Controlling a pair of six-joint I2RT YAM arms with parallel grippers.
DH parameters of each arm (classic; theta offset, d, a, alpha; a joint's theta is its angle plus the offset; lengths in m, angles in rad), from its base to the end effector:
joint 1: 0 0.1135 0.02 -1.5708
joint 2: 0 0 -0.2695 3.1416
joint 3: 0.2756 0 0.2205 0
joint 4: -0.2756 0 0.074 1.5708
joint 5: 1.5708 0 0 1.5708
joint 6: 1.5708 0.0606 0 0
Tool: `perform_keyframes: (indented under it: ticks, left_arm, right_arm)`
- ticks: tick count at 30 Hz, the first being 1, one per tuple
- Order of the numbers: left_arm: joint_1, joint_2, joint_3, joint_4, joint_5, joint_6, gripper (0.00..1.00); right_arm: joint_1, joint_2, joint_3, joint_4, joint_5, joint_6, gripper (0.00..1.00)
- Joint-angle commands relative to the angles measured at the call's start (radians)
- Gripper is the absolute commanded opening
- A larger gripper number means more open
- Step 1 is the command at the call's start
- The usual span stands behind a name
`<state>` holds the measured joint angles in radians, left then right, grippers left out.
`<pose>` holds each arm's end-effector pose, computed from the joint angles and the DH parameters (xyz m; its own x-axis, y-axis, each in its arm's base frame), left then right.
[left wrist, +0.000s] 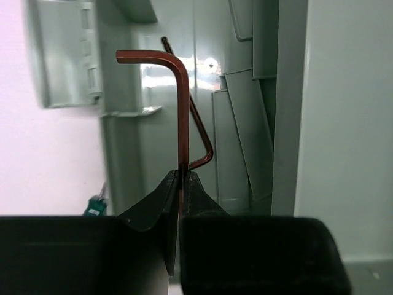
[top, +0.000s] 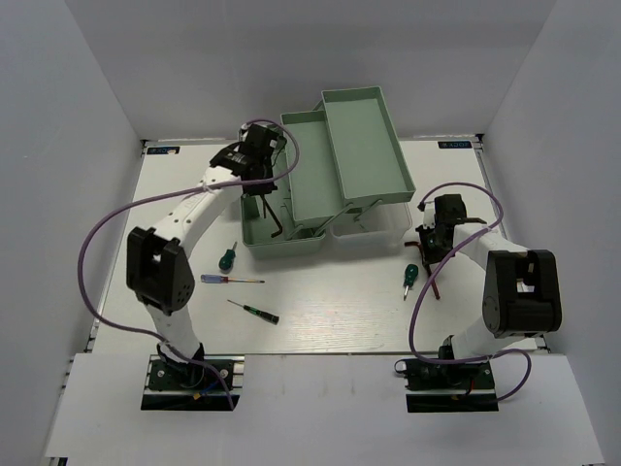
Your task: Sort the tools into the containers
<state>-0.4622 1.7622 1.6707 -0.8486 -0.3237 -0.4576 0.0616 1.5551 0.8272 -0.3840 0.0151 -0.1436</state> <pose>0.3358 -0.1458 0.3123 -0.7611 -0.0888 -0.6425 -0.0907 0.9954 -0.0301 0.2733 0.0159 0.1659 -0.8778 -0.1975 -0.4365 -0.1824 0.9802 -0.0768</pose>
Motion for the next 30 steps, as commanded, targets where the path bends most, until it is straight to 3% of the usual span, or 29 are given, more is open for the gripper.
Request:
perform_keyframes:
  ticks: [1, 2, 4, 5, 11, 13, 15, 18, 22, 27, 30]
  left_arm:
    - [0.011, 0.052, 0.058, 0.036, 0.080, 0.033, 0.04]
    - [0.011, 0.068, 0.076, 0.036, 0.080, 0.042, 0.24]
    - [0.011, 0.105, 0.092, 0.025, 0.091, 0.042, 0.44]
    - [0.011, 0.105, 0.101, 0.025, 0.091, 0.042, 0.63]
    - [0.030, 0.088, 0.119, 0.006, 0.081, 0.042, 0.98]
    - [0.030, 0.060, 0.119, -0.003, 0.081, 0.051, 1.00]
    - [0.030, 0.001, 0.119, -0.003, 0.081, 0.051, 1.00]
    - [0.030, -0.088, 0.054, 0.012, 0.104, 0.075, 1.00]
    - [0.010, -0.277, -0.163, 0.058, 0.167, 0.088, 1.00]
    - [0.010, -0.547, -0.472, 0.163, 0.308, 0.079, 1.00]
    - [0.000, -0.628, -0.590, 0.187, 0.353, 0.069, 1.00]
  right_arm:
    - [-0.011, 0.036, -0.042, -0.059, 0.031, -0.005, 0.10]
    - [-0.009, 0.037, -0.042, -0.058, 0.029, -0.007, 0.10]
    - [-0.009, 0.036, -0.042, -0.059, 0.029, -0.005, 0.10]
    - [-0.009, 0.034, -0.042, -0.059, 0.031, -0.004, 0.10]
    - [-0.014, 0.039, -0.040, -0.069, 0.036, 0.004, 0.09]
    - [-0.017, 0.039, -0.039, -0.072, 0.037, 0.004, 0.08]
    - [-0.026, 0.039, -0.040, -0.078, 0.046, 0.009, 0.00]
    - [-0.052, 0.030, -0.023, -0.096, 0.066, 0.019, 0.00]
    - [-0.143, -0.068, 0.003, -0.130, 0.017, 0.006, 0.00]
    - [-0.244, -0.208, 0.033, -0.188, -0.167, -0.083, 0.00]
    - [-0.259, -0.325, 0.065, -0.205, -0.289, -0.166, 0.00]
